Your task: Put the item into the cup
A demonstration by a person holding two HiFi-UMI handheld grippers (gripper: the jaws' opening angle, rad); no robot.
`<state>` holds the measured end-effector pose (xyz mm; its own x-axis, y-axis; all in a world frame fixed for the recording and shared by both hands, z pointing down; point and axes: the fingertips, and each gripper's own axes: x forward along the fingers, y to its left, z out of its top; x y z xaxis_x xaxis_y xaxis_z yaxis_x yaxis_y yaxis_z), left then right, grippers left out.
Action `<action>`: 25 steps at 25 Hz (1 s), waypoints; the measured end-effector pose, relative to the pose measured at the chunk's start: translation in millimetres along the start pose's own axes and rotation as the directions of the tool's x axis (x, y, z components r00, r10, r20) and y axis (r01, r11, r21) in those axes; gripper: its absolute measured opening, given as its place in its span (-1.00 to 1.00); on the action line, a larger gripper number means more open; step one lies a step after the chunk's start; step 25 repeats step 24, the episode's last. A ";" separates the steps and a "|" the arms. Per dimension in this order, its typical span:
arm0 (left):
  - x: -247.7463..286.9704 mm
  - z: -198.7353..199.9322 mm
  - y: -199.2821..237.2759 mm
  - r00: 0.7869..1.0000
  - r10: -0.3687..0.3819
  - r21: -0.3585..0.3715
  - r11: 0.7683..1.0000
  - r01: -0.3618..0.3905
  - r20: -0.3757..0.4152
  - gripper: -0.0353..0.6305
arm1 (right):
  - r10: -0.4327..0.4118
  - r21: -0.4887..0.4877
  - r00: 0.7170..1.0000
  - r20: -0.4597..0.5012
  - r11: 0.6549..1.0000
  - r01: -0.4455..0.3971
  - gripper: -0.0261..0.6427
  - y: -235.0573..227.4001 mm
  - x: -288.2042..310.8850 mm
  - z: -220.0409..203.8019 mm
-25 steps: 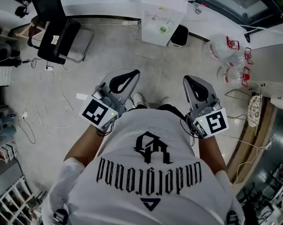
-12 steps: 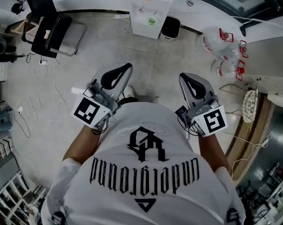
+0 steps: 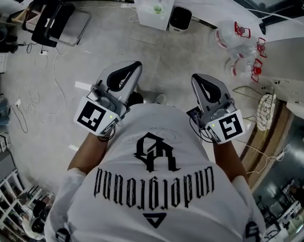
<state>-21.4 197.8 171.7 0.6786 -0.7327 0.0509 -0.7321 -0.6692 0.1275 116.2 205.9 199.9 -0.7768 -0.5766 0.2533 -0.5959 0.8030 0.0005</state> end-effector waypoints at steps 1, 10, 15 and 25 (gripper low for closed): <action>-0.9 -1.5 -4.9 1.000 0.008 0.001 1.000 -0.008 -0.001 -0.85 | 0.006 0.002 1.000 0.001 1.000 -0.006 -0.88 0.9 -4.7 -2.7; -9.8 -9.1 -29.9 0.999 0.053 -0.005 0.999 -0.053 0.006 -0.85 | 0.029 -0.008 1.000 0.010 1.000 -0.029 -0.88 3.0 -27.9 -9.2; -11.2 -6.3 -36.7 0.998 0.056 -0.002 0.998 -0.056 0.009 -0.85 | 0.032 -0.011 0.999 0.016 0.999 -0.032 -0.88 2.4 -33.1 -6.1; -19.6 -6.5 -37.7 0.998 0.064 -0.004 0.998 -0.064 0.008 -0.85 | 0.031 -0.015 0.999 0.018 0.999 -0.031 -0.88 6.4 -35.0 -4.2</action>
